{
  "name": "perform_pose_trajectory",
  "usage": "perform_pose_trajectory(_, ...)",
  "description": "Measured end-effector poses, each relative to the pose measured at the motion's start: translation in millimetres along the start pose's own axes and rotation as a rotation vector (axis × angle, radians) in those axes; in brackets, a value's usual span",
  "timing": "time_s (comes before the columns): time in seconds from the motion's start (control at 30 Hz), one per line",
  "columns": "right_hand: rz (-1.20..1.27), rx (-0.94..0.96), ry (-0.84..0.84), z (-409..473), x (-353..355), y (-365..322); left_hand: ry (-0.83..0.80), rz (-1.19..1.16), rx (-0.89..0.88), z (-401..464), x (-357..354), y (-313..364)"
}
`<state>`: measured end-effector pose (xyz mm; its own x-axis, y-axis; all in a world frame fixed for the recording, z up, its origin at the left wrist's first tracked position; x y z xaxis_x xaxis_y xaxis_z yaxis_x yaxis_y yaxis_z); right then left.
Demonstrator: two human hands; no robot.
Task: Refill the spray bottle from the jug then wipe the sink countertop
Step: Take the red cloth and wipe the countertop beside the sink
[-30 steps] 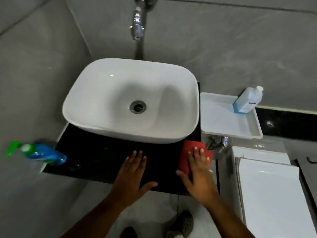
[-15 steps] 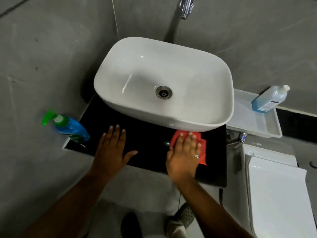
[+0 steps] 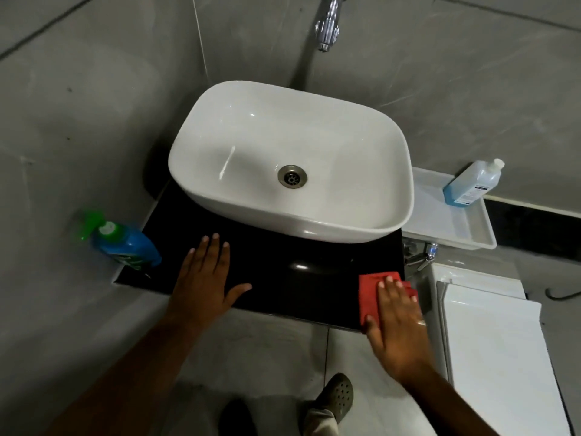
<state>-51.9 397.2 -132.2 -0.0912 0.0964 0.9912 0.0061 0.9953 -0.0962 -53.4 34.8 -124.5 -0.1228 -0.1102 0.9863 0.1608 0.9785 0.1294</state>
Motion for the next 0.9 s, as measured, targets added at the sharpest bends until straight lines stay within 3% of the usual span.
perform_pose_trajectory(0.13,0.078,-0.385,0.085,30.6,-2.0,-32.7,-0.007,0.020,-0.022,1.8,-4.1,-5.1)
perform_pose_trajectory(0.23,0.187,-0.637,0.046,43.2,-6.4,-85.0,-0.012,0.021,-0.026,1.8,-7.2,-6.4)
perform_pose_trajectory(0.33,0.188,-0.494,0.054,42.1,-11.0,-150.2,-0.001,-0.004,0.002,1.4,-7.5,-8.2)
perform_pose_trajectory(0.43,0.110,-0.117,-0.001,22.4,-20.9,-204.0,0.009,-0.046,0.029,-2.5,-5.1,-9.8)
perform_pose_trajectory(0.53,0.046,0.255,-0.031,3.7,-19.8,-192.8,0.015,-0.044,0.029,-6.3,-1.2,-10.1)
perform_pose_trajectory(0.6,0.057,0.380,-0.024,-6.6,-16.4,-150.0,0.015,-0.043,0.026,-5.6,0.7,-8.9)
perform_pose_trajectory(0.77,0.026,0.121,-0.056,-6.0,-3.3,-26.9,0.014,-0.064,0.018,0.1,-2.8,-6.2)
perform_pose_trajectory(0.9,0.050,-0.137,0.031,20.5,2.1,-20.7,0.024,-0.073,0.023,0.0,-8.1,-9.8)
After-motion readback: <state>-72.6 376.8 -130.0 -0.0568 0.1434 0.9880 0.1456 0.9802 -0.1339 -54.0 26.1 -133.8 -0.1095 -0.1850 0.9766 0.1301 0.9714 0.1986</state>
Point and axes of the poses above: each hand's wrist, its own z-axis towards the middle knuckle, its own x-axis out of the back of the hand, y = z × x, the point moved 3 cm from there along z, towards the middle knuckle, and after that the axes turned 13 degrees about -x, right-handed, at the moved point
